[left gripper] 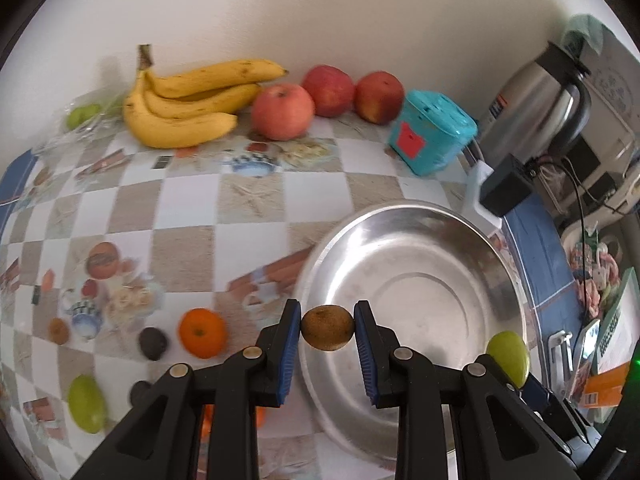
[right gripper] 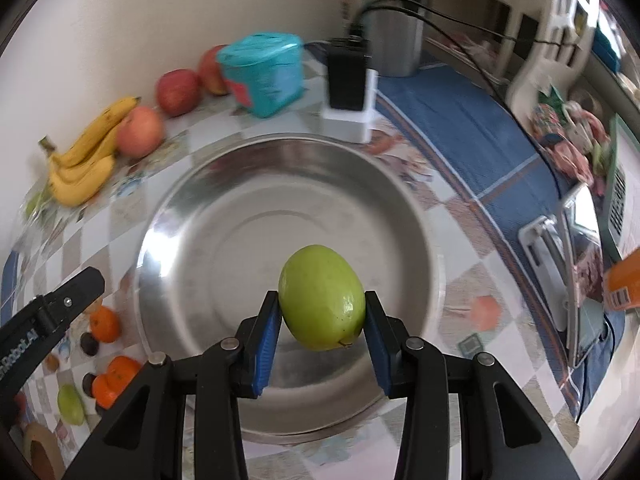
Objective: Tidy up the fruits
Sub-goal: 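Carry kiwi and pear over the steel plate and open both grippers, then raise both open grippers away from the steel plate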
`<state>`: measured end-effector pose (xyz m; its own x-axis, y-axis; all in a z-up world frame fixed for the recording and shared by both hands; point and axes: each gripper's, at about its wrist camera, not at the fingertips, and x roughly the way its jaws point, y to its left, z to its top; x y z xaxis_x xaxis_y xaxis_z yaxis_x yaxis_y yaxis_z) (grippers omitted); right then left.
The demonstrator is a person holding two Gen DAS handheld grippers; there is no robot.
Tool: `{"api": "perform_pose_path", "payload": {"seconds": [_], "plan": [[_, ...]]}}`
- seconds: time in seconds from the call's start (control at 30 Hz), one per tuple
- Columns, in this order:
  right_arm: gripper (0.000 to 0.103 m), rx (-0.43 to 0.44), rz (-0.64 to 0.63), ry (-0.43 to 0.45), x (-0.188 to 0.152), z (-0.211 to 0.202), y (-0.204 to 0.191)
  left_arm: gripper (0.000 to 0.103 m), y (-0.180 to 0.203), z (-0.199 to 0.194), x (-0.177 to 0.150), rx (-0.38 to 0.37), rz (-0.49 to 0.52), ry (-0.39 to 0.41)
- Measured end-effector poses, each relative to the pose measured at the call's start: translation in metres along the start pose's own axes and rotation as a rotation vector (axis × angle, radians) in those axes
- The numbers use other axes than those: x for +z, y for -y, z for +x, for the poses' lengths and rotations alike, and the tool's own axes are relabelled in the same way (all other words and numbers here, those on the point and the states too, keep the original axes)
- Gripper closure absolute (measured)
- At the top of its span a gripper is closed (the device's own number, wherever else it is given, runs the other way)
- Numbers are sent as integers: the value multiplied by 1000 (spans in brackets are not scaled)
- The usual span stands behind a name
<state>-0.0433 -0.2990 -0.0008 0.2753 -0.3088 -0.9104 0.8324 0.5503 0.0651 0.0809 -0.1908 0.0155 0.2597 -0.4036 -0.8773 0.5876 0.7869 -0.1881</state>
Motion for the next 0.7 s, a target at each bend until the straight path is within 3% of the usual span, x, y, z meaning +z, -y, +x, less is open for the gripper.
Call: {"api": "perform_pose_path", "payload": {"seconds": [0.43,0.47,0.57,0.67,0.7], "plan": [[61,10,40,-9,0,-2,14,72,16,6,-1,32,28,-11],[61,10,35,2,1,-5,13,66,16,5,-1,32,26,-10],[60,24,21,8,2,-9,11,33,12,2,-2,40,16,-5],[60,38,13,-10,2,-7,10,25,5,-2,-3,56,-8,3],[60,41,12,-14,2,-6,10,17,2,-2,-3,62,-16,3]]}}
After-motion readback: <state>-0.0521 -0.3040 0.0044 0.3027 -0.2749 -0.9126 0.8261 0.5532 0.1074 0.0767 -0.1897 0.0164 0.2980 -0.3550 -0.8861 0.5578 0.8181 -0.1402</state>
